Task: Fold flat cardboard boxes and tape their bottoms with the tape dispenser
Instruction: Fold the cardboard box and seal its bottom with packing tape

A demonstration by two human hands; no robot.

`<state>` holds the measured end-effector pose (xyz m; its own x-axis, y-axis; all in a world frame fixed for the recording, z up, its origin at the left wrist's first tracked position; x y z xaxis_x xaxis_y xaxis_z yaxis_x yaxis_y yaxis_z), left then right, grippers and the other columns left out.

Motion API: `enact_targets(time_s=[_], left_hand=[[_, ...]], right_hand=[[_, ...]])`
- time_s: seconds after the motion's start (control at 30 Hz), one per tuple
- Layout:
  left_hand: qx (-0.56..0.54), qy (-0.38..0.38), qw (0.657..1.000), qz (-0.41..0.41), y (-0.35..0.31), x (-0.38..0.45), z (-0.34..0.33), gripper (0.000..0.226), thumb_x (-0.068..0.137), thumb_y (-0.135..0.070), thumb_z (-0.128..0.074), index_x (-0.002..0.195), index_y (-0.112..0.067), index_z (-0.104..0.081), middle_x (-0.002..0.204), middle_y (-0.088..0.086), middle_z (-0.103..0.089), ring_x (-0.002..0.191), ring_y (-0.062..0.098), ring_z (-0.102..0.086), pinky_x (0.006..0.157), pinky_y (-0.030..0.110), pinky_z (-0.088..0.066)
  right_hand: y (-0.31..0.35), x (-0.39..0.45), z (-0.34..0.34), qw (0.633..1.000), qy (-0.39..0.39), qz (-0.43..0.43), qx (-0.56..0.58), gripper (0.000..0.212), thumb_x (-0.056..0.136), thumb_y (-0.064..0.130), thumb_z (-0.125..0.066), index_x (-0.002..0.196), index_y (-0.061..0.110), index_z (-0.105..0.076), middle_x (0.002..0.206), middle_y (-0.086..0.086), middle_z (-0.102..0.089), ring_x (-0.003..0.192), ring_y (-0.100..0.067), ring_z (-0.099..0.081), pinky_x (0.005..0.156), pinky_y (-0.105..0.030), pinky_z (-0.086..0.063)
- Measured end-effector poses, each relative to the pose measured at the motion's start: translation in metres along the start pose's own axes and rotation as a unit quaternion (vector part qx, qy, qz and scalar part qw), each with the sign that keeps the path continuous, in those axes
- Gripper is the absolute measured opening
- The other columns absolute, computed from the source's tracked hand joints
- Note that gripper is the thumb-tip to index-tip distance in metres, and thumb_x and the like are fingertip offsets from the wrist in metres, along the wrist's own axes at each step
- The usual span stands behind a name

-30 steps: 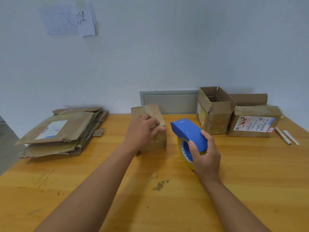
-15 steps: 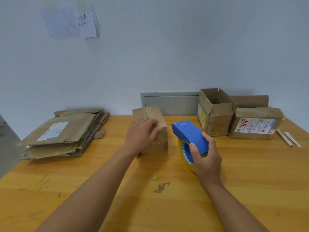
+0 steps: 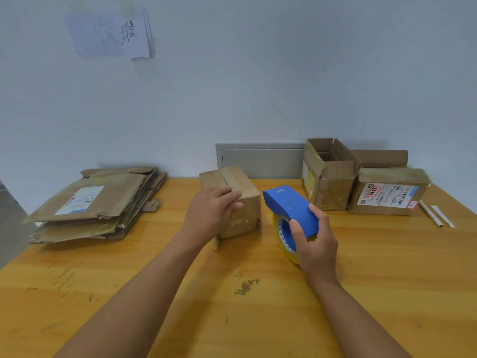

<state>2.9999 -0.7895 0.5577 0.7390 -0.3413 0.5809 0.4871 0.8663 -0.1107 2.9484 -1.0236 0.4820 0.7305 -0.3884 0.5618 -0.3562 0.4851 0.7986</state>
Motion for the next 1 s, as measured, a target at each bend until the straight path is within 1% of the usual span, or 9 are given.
enact_targets(time_s=[0.1,0.17,0.23,0.33,0.4,0.47,0.63,0.73,1.0], left_hand=[[-0.013,-0.006,1.0,0.027,0.001,-0.009,0.0,0.036,0.093,-0.048,-0.06,0.117,-0.022,-0.07,0.118,-0.003,-0.07,0.11,0.021,-0.06,0.088,0.035,-0.044],[-0.046,0.008,0.998,0.035,0.006,-0.014,-0.003,0.037,0.098,-0.045,-0.055,0.125,-0.024,-0.067,0.131,-0.005,-0.064,0.126,0.019,-0.052,0.103,0.037,-0.039],[-0.059,0.012,0.998,0.03,0.007,-0.018,-0.002,0.036,0.1,-0.038,-0.054,0.13,-0.023,-0.065,0.136,-0.003,-0.061,0.131,0.023,-0.048,0.109,0.036,-0.035],[-0.071,0.014,0.996,0.06,0.011,-0.021,0.0,0.039,0.099,-0.04,-0.054,0.132,-0.021,-0.062,0.134,-0.003,-0.061,0.128,0.021,-0.049,0.104,0.035,-0.039],[-0.101,0.034,0.991,0.081,0.016,-0.022,-0.001,0.038,0.099,-0.045,-0.049,0.131,-0.024,-0.056,0.132,-0.007,-0.059,0.122,0.014,-0.05,0.093,0.03,-0.044],[-0.11,0.055,0.99,0.07,0.019,-0.023,-0.001,0.035,0.101,-0.043,-0.047,0.128,-0.023,-0.055,0.134,-0.008,-0.056,0.123,0.012,-0.049,0.09,0.026,-0.042],[-0.126,0.075,0.987,0.07,0.027,-0.024,0.0,0.042,0.1,-0.043,-0.051,0.134,-0.021,-0.058,0.146,-0.011,-0.05,0.141,0.008,-0.035,0.111,0.034,-0.036],[-0.137,0.099,0.984,0.058,0.028,-0.025,0.001,0.041,0.099,-0.04,-0.054,0.136,-0.023,-0.056,0.148,-0.013,-0.046,0.143,0.005,-0.031,0.113,0.033,-0.034],[-0.133,0.082,0.986,0.052,0.031,-0.027,0.002,0.042,0.098,-0.034,-0.059,0.138,-0.022,-0.055,0.147,-0.014,-0.047,0.14,0.0,-0.031,0.112,0.027,-0.031]], right_hand=[[0.0,0.0,0.0,1.0,-0.001,0.0,-0.001,0.066,0.083,0.061,-0.053,0.135,0.022,-0.05,0.116,0.005,-0.056,0.095,-0.012,-0.058,0.069,-0.017,-0.045],[-0.002,0.0,-0.001,1.0,-0.001,-0.001,-0.001,0.062,0.084,0.056,-0.056,0.135,0.021,-0.051,0.117,0.002,-0.058,0.096,-0.016,-0.059,0.071,-0.022,-0.047],[-0.003,0.0,0.0,1.0,-0.003,-0.002,0.001,0.059,0.085,0.051,-0.059,0.135,0.021,-0.051,0.118,0.002,-0.058,0.097,-0.017,-0.059,0.072,-0.025,-0.049],[-0.004,0.0,0.0,1.0,-0.005,-0.002,0.003,0.056,0.085,0.049,-0.06,0.135,0.023,-0.05,0.117,0.005,-0.056,0.097,-0.016,-0.058,0.071,-0.02,-0.046],[-0.003,0.0,-0.001,1.0,-0.005,0.003,0.003,0.056,0.086,0.049,-0.06,0.135,0.024,-0.05,0.116,0.007,-0.054,0.096,-0.014,-0.058,0.069,-0.017,-0.044],[-0.003,0.0,-0.001,1.0,-0.007,0.005,0.002,0.056,0.086,0.049,-0.061,0.135,0.023,-0.05,0.116,0.007,-0.055,0.095,-0.013,-0.057,0.069,-0.015,-0.043],[-0.005,0.0,-0.001,1.0,-0.009,0.001,0.001,0.056,0.086,0.05,-0.06,0.135,0.024,-0.049,0.116,0.006,-0.054,0.095,-0.013,-0.057,0.068,-0.019,-0.046],[-0.005,0.0,-0.001,1.0,-0.008,0.004,0.003,0.057,0.086,0.052,-0.059,0.135,0.025,-0.049,0.117,0.007,-0.054,0.095,-0.014,-0.057,0.069,-0.026,-0.05],[-0.002,0.0,-0.001,1.0,-0.009,0.011,0.004,0.061,0.085,0.06,-0.054,0.134,0.025,-0.049,0.115,0.008,-0.054,0.094,-0.012,-0.057,0.069,-0.021,-0.048]])
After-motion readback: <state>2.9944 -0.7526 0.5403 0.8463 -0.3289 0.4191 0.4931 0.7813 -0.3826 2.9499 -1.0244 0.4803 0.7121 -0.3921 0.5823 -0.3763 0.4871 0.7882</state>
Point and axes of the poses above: each hand's wrist, its own x-axis towards the middle knuckle, its own z-axis out of the back of the hand, y = z × x, the point moved 6 cm from there along x, towards the middle knuckle
